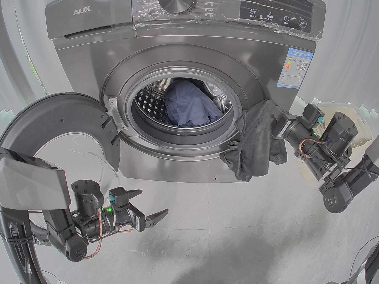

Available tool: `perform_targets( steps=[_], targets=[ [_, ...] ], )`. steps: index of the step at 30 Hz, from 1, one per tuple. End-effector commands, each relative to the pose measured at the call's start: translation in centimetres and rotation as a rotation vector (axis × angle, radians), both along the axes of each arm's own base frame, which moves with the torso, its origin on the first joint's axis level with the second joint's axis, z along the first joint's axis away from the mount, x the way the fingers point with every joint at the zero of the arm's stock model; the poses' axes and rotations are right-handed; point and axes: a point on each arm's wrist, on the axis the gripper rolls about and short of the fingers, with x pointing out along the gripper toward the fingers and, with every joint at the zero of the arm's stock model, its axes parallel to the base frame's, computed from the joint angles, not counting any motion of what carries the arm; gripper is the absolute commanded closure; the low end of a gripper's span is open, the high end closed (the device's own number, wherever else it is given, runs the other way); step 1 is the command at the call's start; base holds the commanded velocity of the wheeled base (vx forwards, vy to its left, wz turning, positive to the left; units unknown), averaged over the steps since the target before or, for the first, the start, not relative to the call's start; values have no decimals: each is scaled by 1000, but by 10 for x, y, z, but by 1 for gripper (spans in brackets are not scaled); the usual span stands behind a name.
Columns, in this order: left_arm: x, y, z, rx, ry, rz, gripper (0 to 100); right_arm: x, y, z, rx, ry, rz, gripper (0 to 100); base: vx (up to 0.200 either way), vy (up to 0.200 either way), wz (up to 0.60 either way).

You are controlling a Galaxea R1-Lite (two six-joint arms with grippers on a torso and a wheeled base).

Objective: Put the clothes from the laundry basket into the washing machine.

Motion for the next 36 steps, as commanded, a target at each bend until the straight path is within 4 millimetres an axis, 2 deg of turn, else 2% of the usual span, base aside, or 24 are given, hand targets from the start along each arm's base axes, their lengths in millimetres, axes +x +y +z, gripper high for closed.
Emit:
perform_targets(
  steps=[1, 8, 21, 28, 36],
  targets=[
    [8, -4, -8, 3, 8, 4, 0, -7, 7, 3, 2, -8, 28, 100, 0, 0, 0],
    [19, -16, 11, -48, -84, -5, 0, -21, 27, 2, -4, -2, 104, 100, 0, 0, 0],
    [26, -32, 19, -75, -134, -40, 0, -46, 68, 3, 0, -7, 254, 100, 0, 0, 0],
    [28, -41, 22, -99, -149, -59, 0, -52, 78, 1, -2, -5, 288, 100, 0, 0, 0],
    [29, -66, 28, -146, -167, -79, 0, -52, 81, -1, -5, 2, 296, 100, 0, 0, 0]
  ],
)
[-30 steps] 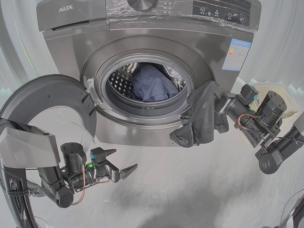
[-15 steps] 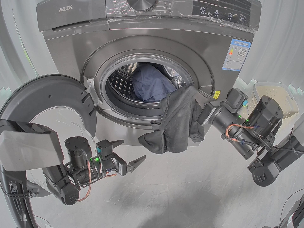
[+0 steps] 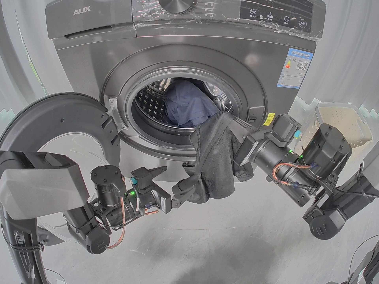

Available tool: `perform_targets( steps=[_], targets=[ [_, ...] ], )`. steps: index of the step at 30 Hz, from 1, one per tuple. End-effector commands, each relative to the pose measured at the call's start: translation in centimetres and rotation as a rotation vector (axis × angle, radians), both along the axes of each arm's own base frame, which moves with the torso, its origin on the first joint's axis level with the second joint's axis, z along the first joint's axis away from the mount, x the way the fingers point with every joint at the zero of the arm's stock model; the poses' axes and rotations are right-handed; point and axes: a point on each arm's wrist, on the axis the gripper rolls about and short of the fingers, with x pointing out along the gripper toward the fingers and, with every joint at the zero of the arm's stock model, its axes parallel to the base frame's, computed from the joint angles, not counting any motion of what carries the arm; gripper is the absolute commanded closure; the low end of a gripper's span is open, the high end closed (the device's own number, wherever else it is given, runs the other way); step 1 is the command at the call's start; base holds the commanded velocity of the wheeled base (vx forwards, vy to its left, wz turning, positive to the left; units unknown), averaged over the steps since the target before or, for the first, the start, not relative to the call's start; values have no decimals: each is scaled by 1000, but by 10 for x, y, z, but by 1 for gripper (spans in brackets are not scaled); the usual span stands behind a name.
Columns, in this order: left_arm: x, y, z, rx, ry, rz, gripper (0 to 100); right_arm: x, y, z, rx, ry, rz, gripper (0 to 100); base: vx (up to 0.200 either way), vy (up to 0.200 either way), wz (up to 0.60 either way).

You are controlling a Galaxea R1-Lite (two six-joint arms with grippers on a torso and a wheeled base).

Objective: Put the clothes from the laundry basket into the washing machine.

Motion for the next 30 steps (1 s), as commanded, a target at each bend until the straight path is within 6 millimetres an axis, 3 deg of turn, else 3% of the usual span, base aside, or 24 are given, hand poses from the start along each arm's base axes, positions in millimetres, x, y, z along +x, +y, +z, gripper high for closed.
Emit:
perform_targets(
  steps=[1, 5, 14, 24, 25, 30],
  targets=[
    [0, -13, 2, -20, -12, -13, 0, 0, 2, -2, -4, 5, 5, 100, 0, 0, 0],
    [6, -19, 5, -51, -21, -13, 0, 0, 2, -5, -9, 11, 5, 100, 0, 0, 0],
    [29, -30, -17, -49, -17, 11, 0, 0, 2, -5, -10, 13, 3, 100, 0, 0, 0],
    [32, -30, -29, -35, 5, 35, 0, 1, 2, -4, -8, 10, 3, 100, 0, 0, 0],
    [34, -31, -32, -32, 6, 35, 100, 0, 2, -4, -8, 10, 3, 100, 0, 0, 0],
    [39, -36, -34, -39, -2, 33, 100, 1, 2, -4, -7, 9, 3, 100, 0, 0, 0]
  ],
)
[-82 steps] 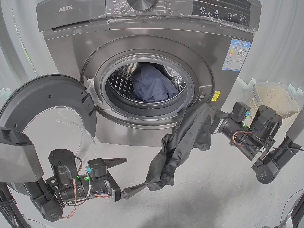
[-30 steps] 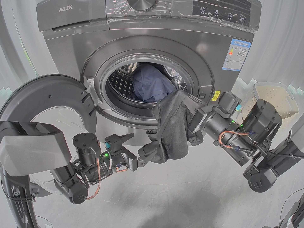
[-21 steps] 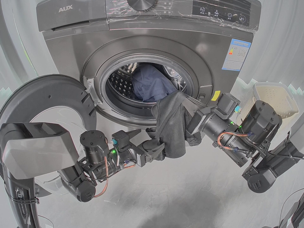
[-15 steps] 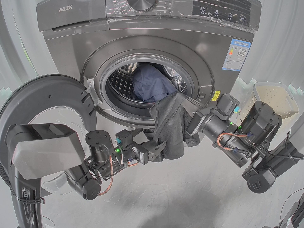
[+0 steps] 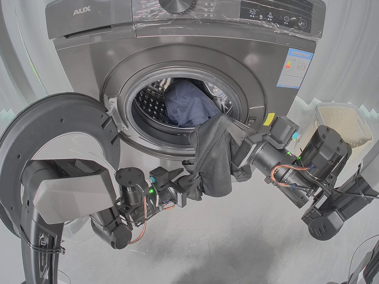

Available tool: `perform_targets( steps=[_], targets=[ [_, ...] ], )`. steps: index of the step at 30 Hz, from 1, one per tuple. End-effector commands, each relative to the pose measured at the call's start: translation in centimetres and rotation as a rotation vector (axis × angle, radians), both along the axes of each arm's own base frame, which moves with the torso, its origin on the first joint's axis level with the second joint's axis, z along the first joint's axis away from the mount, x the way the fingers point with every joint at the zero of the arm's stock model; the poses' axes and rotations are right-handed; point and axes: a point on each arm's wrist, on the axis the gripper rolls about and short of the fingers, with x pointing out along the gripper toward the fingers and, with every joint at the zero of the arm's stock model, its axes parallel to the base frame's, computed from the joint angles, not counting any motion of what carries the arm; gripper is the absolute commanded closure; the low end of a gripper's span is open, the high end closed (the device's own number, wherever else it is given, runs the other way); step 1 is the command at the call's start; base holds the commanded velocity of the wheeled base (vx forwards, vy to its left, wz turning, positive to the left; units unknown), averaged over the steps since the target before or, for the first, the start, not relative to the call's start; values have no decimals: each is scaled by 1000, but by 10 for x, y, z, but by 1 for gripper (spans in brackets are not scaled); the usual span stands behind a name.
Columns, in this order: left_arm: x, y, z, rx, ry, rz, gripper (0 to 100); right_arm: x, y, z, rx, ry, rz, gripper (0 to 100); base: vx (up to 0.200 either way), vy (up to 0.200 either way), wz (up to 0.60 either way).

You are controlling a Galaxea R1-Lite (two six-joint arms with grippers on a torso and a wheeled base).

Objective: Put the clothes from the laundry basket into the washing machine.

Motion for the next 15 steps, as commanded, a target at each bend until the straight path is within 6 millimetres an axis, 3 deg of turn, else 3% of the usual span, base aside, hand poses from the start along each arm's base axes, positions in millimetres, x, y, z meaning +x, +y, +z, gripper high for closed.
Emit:
perform_targets(
  steps=[1, 10, 15],
  targets=[
    [4, -4, -5, -4, 0, -5, 100, 0, 0, 0, -1, 0, 1, 100, 0, 0, 0],
    [0, 2, 10, -18, -20, 4, 100, 2, -3, -2, -6, 6, -9, 100, 0, 0, 0],
    [-47, 43, 67, -45, -50, 26, 100, 10, -10, -14, -35, 40, -43, 100, 0, 0, 0]
  ],
)
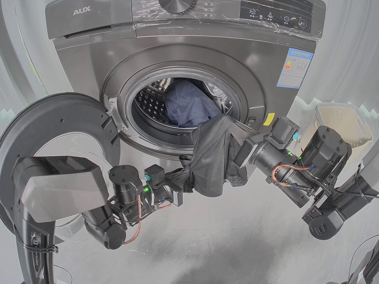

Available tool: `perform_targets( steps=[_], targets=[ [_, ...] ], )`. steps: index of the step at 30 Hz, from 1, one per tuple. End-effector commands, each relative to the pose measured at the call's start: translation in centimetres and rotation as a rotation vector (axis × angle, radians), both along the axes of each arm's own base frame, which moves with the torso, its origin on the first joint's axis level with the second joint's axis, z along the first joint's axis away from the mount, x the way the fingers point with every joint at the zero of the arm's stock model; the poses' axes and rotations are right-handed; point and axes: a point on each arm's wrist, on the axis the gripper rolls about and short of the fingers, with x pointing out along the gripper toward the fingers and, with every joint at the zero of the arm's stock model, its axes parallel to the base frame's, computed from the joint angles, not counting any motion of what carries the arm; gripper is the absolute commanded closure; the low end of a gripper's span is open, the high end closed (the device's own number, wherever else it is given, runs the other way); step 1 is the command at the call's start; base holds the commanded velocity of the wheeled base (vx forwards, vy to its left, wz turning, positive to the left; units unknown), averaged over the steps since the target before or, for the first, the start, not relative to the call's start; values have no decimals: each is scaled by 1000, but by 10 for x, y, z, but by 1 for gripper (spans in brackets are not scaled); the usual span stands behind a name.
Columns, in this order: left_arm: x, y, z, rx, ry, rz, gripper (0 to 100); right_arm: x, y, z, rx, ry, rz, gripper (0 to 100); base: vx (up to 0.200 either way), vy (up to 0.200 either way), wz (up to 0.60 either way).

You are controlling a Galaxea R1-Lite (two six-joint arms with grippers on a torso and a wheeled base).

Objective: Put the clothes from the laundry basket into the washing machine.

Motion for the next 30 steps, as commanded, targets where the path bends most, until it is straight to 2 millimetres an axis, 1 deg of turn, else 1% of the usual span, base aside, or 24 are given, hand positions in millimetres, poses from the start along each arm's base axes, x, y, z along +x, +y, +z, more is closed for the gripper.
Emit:
perform_targets(
  steps=[1, 6, 7, 8, 9, 12, 16, 17, 18, 20, 21, 22, 23, 24, 25, 27, 30],
  targets=[
    [-45, 39, 61, -43, -54, 17, 100, 9, -8, -15, -34, 41, -37, 100, 0, 0, 0],
    [-63, 49, 102, -109, -159, -4, 100, 15, -12, -30, -64, 83, -56, 100, 0, 0, 0],
    [-67, 50, 108, -120, -175, -8, 100, 16, -12, -33, -69, 91, -57, 100, 0, 0, 0],
    [-67, 50, 108, -120, -175, -8, 100, 16, -12, -33, -69, 91, -57, 100, 0, 0, 0],
    [-71, 52, 118, -138, -203, -19, 100, 16, -11, -38, -81, 107, -57, 100, 0, 0, 0],
    [-74, 53, 128, -158, -234, -35, 100, 17, -12, -39, -81, 111, -60, 100, 0, 0, 0],
    [-70, 52, 131, -163, -251, -29, 100, 18, -14, -40, -75, 108, -67, 100, 0, 0, 0],
    [-66, 51, 135, -172, -272, -14, 100, 19, -16, -41, -74, 108, -75, 100, 0, 0, 0],
    [-63, 50, 140, -183, -289, -10, 100, 19, -19, -42, -77, 114, -84, 0, 0, 0, 0],
    [-56, 50, 151, -206, -332, 10, 100, 17, -23, -46, -91, 132, -90, 0, 0, 0, 0],
    [-56, 50, 151, -206, -332, 10, 100, 17, -23, -46, -91, 132, -90, 0, 0, 0, 0],
    [-51, 49, 160, -225, -364, 38, 100, 8, -27, -58, -135, 182, -86, 0, 0, 0, 0],
    [-50, 49, 164, -236, -378, 55, 100, 1, -30, -66, -168, 211, -77, 0, 0, 0, 0],
    [-49, 49, 164, -236, -379, 58, 100, 0, -30, -67, -172, 216, -75, 0, 0, 0, 0],
    [-48, 46, 169, -252, -394, 69, 100, -11, -33, -80, -221, 263, -56, 0, 0, 0, 0],
    [-47, 45, 170, -256, -398, 71, 100, -21, -32, -90, -261, 294, -30, 0, 0, 0, 0],
    [-45, 43, 172, -264, -406, 72, 100, -25, -30, -95, -279, 309, -10, 0, 0, 0, 0]
  ],
)
